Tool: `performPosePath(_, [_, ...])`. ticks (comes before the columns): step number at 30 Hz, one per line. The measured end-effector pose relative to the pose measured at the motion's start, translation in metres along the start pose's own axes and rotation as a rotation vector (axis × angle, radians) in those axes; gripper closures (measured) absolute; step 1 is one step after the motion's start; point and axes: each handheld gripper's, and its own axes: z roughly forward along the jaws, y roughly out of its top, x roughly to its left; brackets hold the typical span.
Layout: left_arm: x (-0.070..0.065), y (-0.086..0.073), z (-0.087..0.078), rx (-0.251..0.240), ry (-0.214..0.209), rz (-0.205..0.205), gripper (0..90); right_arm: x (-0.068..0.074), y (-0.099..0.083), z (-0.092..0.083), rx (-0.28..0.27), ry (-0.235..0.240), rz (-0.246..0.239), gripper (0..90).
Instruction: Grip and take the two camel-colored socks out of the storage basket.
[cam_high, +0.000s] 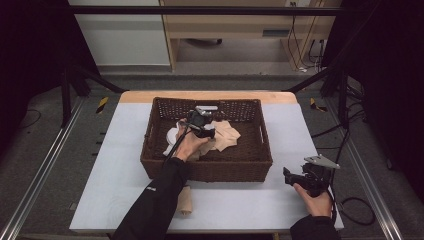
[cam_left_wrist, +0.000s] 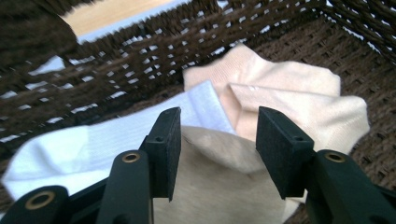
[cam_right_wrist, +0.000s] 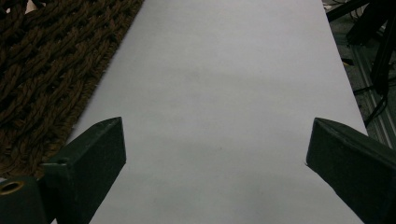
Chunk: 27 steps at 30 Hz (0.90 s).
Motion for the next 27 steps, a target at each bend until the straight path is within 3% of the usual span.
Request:
performPosePath(5, [-0.002,-0.001,0.002,0.031,-0.023,0.010,56.4,0.000,0.000,0.000,0.001,0.001,-0.004,5.0])
performPosePath(13, [-0.001,0.000,-0.001,0.065,-0.039,0.006,84.0,0.000,0.000,0.000,0.000,0.000,-0.002,5.1])
performPosePath(19, [-0.001,0.001,-0.005,0.064,-0.041,0.003,87.8,-0.001,0.000,-0.001,-0.003,-0.001,0.001,5.0])
performPosePath(23, [0.001,0.003,-0.013,0.019,-0.045,-0.008,87.9,-0.001,0.000,-0.001,-0.005,0.000,-0.003,5.0])
performPosePath(27, [-0.001,0.007,-0.031,-0.044,-0.079,0.021,88.0,-0.001,0.000,-0.001,-0.005,-0.001,-0.007,5.1])
